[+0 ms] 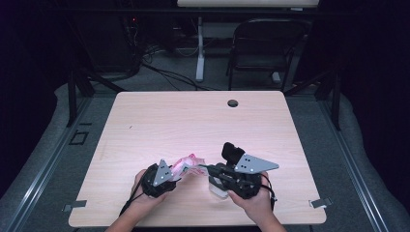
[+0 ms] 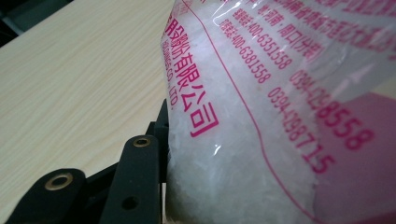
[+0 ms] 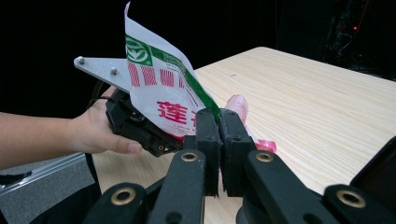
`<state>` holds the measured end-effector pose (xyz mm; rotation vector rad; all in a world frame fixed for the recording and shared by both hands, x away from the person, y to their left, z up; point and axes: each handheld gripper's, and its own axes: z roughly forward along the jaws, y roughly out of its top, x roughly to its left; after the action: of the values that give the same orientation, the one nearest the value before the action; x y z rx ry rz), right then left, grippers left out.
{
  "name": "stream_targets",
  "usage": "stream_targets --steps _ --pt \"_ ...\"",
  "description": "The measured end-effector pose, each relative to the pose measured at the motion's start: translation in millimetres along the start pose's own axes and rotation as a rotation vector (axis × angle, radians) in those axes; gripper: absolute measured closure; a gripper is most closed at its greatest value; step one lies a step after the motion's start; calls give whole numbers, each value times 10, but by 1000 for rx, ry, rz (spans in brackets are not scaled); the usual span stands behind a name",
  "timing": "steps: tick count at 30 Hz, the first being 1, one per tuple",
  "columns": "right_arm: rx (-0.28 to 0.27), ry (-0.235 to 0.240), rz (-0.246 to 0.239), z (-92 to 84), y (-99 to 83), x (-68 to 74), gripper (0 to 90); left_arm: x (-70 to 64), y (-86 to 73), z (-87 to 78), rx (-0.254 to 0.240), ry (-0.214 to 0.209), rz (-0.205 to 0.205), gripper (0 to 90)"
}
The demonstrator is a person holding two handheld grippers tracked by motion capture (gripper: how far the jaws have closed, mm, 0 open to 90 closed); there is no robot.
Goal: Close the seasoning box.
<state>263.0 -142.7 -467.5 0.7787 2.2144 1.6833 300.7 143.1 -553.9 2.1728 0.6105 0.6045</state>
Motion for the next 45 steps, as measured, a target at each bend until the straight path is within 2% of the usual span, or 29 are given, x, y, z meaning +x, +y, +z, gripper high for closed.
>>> stream_targets --steps 3,24,36,38,43,45 --pt "-3 -7 3 -19 -11 4 878 -8 31 4 -6 25 22 624" --pt "5 -44 17 -122 -74 -14 870 -40 109 46 -10 67 86 625" --pt "9 -79 5 -215 -97 -12 797 -37 183 56 -23 116 154 625" --pt "15 -84 -2 -222 -101 -8 771 -35 197 54 -26 129 169 625" --pt "53 -144 -60 -221 -116 25 722 -45 229 61 -34 123 177 625" --pt "50 -149 -64 -244 -95 21 702 -56 244 58 -34 122 184 625"
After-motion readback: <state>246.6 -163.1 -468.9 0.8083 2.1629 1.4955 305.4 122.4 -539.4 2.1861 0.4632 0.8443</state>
